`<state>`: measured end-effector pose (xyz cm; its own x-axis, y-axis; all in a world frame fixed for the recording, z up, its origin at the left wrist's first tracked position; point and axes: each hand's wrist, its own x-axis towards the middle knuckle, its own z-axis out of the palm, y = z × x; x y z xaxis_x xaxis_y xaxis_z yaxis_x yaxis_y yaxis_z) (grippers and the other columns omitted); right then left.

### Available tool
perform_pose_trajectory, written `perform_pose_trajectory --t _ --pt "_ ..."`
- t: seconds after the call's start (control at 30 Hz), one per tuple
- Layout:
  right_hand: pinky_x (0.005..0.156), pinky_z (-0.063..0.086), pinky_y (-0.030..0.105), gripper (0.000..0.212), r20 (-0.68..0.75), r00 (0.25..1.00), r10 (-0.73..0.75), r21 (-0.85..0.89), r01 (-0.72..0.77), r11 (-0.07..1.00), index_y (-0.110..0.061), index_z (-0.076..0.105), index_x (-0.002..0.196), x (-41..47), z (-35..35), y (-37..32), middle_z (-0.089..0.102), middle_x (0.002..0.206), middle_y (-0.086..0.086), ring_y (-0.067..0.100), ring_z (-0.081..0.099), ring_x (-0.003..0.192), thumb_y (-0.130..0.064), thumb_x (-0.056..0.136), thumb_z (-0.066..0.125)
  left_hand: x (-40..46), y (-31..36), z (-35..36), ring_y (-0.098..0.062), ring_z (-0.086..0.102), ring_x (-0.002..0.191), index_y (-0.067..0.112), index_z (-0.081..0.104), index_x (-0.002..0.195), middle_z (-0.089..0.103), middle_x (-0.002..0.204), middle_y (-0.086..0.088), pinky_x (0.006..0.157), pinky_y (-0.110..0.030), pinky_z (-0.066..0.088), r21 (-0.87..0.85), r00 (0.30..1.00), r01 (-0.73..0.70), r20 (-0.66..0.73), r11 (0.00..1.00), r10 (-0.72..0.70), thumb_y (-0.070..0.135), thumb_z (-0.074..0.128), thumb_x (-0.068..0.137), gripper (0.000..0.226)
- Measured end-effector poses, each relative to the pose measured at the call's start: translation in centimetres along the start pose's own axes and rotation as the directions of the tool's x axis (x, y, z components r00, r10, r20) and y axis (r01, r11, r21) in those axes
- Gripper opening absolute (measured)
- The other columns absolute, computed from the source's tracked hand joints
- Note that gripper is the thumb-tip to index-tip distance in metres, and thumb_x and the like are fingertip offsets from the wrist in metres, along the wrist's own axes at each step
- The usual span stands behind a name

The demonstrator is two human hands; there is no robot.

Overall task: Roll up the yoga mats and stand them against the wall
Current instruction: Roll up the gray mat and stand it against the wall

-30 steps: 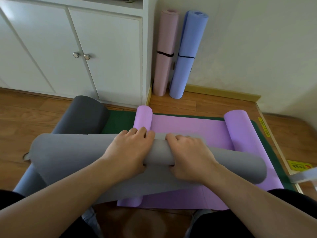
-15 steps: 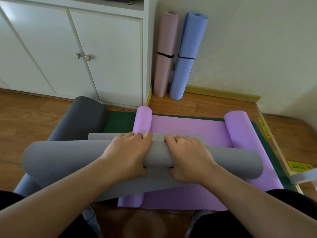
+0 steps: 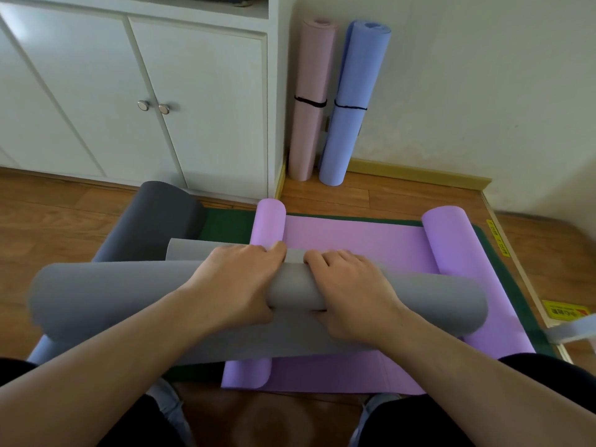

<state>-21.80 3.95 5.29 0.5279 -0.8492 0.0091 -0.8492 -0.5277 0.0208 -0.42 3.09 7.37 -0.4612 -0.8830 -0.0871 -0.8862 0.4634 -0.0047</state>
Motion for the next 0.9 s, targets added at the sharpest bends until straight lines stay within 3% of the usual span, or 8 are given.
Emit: perform_pose_trajectory --t 0.13,0.23,0.3,0.47,0.6,0.7,0.8,0.9 --pt "0.065 0.048 0.038 0.054 -0.004 1.000 0.005 0.047 -0.005 0.999 -0.020 0.048 0.117 -0.1 -0.1 0.1 0.065 0.101 0.002 0.027 0.063 0.085 -0.036 0.075 0.077 -0.2 0.5 0.7 -0.022 0.059 0.095 0.026 0.046 0.118 0.057 0.107 0.004 0.080 -0.036 0.050 0.072 0.996 -0.029 -0.078 0.997 0.035 0.053 0.073 0.069 0.062" --pt "0.063 0.045 0.037 0.052 -0.014 1.000 0.007 0.042 -0.006 0.999 -0.022 0.046 0.114 -0.2 0.1 0.1 0.064 0.101 0.000 0.027 0.063 0.087 -0.039 0.075 0.075 0.1 0.8 1.6 -0.025 0.061 0.083 0.020 0.057 0.107 0.059 0.098 -0.002 0.067 -0.038 0.053 0.131 0.996 -0.043 -0.076 0.990 0.053 0.045 0.085 0.058 0.061" --pt "0.073 0.049 0.038 0.060 -0.002 1.000 0.022 0.053 -0.022 0.998 -0.023 0.044 0.124 -0.2 0.1 0.2 0.062 0.112 -0.001 0.026 0.063 0.098 -0.044 0.078 0.076 0.3 0.8 1.5 -0.026 0.063 0.074 0.018 0.060 0.097 0.061 0.088 -0.003 0.059 -0.038 0.053 0.110 0.994 -0.056 -0.089 0.992 0.066 0.039 0.086 0.055 0.053" --pt "0.098 0.049 0.041 0.097 0.083 0.994 0.069 0.037 -0.073 0.997 -0.025 0.031 0.150 -0.1 -0.6 0.4 0.053 0.138 -0.001 0.025 0.057 0.120 -0.057 0.076 0.084 0.3 0.0 0.8 -0.023 0.065 0.105 0.026 0.056 0.119 0.066 0.116 0.005 0.083 -0.040 0.056 -0.034 0.998 -0.043 -0.041 0.999 0.041 0.045 0.068 0.081 0.045" --pt "0.079 0.050 0.039 0.065 0.043 0.998 0.053 0.039 -0.055 0.998 -0.025 0.039 0.131 0.0 -0.3 0.1 0.063 0.123 0.000 0.025 0.063 0.105 -0.050 0.082 0.076 0.1 -0.3 0.4 -0.020 0.064 0.109 0.032 0.053 0.125 0.065 0.122 0.009 0.092 -0.037 0.053 -0.079 1.000 -0.026 0.001 0.997 0.026 0.051 0.065 0.081 0.050" --pt "0.069 0.046 0.038 0.061 0.026 0.997 0.070 0.013 -0.071 0.997 -0.023 0.042 0.125 0.1 -0.1 0.2 0.065 0.113 0.001 0.026 0.065 0.096 -0.048 0.080 0.074 -0.3 0.4 0.8 -0.023 0.062 0.112 0.025 0.055 0.128 0.065 0.123 0.004 0.100 -0.038 0.048 0.016 0.996 -0.046 -0.073 0.999 0.047 0.050 0.070 0.076 0.059" --pt "0.068 0.043 0.037 0.063 0.020 0.997 0.074 0.002 -0.074 0.997 -0.021 0.043 0.126 0.2 0.0 0.3 0.066 0.112 0.003 0.029 0.065 0.095 -0.049 0.079 0.074 -0.6 1.4 1.8 -0.029 0.059 0.109 0.019 0.051 0.130 0.057 0.122 -0.005 0.094 -0.041 0.050 0.124 0.998 0.033 -0.062 0.992 -0.025 0.051 0.085 0.064 0.081" --pt "0.074 0.048 0.039 0.065 0.029 0.997 0.068 0.030 -0.069 0.997 -0.023 0.042 0.128 0.1 0.1 0.3 0.063 0.117 0.002 0.028 0.064 0.101 -0.050 0.079 0.075 -0.3 1.2 2.2 -0.028 0.064 0.090 0.016 0.058 0.116 0.063 0.104 -0.005 0.075 -0.042 0.056 0.127 0.999 0.024 -0.045 0.992 -0.019 0.042 0.093 0.054 0.075"
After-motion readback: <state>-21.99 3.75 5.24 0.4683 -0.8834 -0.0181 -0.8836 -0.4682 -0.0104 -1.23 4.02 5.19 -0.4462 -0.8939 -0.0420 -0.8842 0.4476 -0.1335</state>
